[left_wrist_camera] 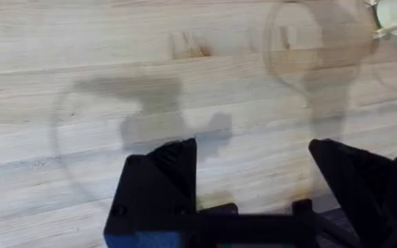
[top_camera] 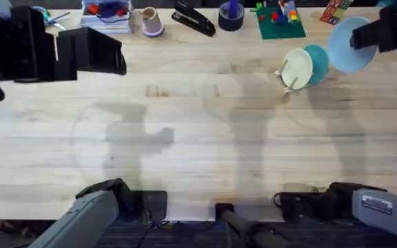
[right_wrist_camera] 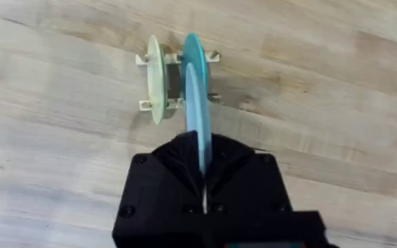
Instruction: Pick up the plates from the table one by one and place each into a slot on the dish rack.
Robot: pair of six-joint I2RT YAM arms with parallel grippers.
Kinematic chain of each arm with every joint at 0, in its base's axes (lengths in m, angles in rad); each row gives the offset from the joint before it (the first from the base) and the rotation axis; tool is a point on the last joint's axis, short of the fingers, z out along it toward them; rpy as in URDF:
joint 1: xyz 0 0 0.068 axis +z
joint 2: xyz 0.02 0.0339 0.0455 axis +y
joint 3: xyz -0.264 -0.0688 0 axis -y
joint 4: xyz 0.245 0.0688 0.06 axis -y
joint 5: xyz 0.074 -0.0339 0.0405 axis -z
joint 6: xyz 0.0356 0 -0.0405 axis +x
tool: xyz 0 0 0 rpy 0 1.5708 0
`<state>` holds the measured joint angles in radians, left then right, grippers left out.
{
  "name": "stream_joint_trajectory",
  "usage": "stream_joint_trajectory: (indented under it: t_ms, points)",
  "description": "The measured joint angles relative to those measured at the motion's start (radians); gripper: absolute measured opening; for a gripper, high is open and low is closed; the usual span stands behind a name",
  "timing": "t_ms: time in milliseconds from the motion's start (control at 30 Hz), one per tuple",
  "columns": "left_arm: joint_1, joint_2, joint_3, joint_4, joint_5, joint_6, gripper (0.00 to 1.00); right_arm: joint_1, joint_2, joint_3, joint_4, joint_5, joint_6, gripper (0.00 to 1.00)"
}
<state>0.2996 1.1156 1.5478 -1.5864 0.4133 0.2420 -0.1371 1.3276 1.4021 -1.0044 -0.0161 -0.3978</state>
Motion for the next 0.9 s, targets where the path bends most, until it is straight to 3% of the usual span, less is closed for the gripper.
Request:
stream_joint_trajectory:
  t_ms: [900]
  points:
    - [0.0, 0.0, 0.0, 0.0, 0.0, 0.0, 0.994, 0.006, 0.097, -0.019, 0.031, 0.0, 0.0, 0.03]
